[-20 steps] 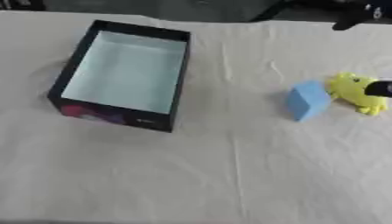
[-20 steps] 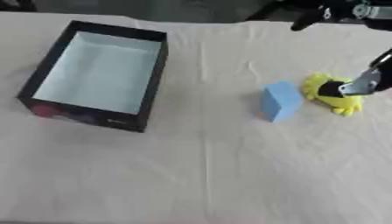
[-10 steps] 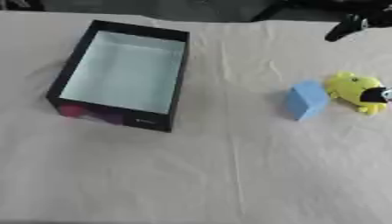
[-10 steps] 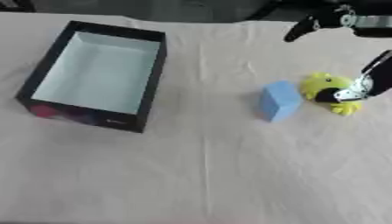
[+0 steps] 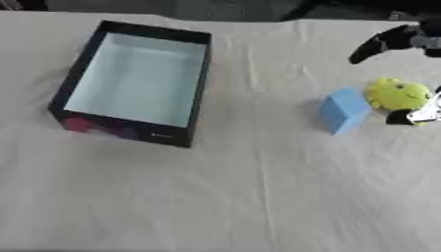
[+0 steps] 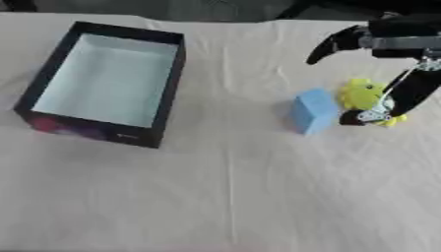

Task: Pick up objects on the table and place them in the box.

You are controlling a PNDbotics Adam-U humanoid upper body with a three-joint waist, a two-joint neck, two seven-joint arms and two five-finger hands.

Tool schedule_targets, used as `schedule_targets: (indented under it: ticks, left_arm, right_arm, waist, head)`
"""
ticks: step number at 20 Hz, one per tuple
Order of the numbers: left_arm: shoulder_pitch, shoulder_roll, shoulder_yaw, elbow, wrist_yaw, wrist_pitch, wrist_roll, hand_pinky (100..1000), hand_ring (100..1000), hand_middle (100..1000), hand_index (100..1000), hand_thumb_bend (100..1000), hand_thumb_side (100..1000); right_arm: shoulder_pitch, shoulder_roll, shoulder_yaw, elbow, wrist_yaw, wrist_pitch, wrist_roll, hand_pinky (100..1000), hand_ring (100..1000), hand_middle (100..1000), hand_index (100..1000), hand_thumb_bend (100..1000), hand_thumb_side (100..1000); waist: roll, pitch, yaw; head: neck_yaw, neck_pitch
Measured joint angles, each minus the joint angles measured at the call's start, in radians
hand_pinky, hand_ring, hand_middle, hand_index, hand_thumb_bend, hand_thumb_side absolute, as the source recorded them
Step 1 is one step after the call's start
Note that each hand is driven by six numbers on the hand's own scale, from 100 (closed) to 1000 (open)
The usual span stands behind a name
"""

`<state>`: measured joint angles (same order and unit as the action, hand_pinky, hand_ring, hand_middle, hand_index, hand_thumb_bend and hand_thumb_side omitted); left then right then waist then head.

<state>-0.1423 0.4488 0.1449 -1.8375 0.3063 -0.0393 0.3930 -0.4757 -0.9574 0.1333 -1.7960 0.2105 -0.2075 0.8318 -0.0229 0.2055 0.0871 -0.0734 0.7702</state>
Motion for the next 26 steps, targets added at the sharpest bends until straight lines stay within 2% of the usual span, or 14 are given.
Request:
schedule_targets:
  ticks: [6,26]
  left_arm:
    - [-0.002,-0.001,0.0,0.0,0.0,0.0,-0.001,794,670,792,841,430,703]
    - [-0.015,-0.01,-0.001,0.005,0.0,0.0,-0.009,795,668,793,836,423,706]
  right_arm:
    - [-0.014,0.028,0.022,0.057,0.046,-0.007,-0.001,978,954,873,891,468,276]
    - [-0.065,0.076,0.063,0.175,0.163,-0.033,-0.042,975,954,879,911,482,314]
  waist:
    - [0.005,0.01,0.002]
    - [0.014,0.052,0.019]
  head:
    - [-0.01,0.0]
    - [-0.03,0.0]
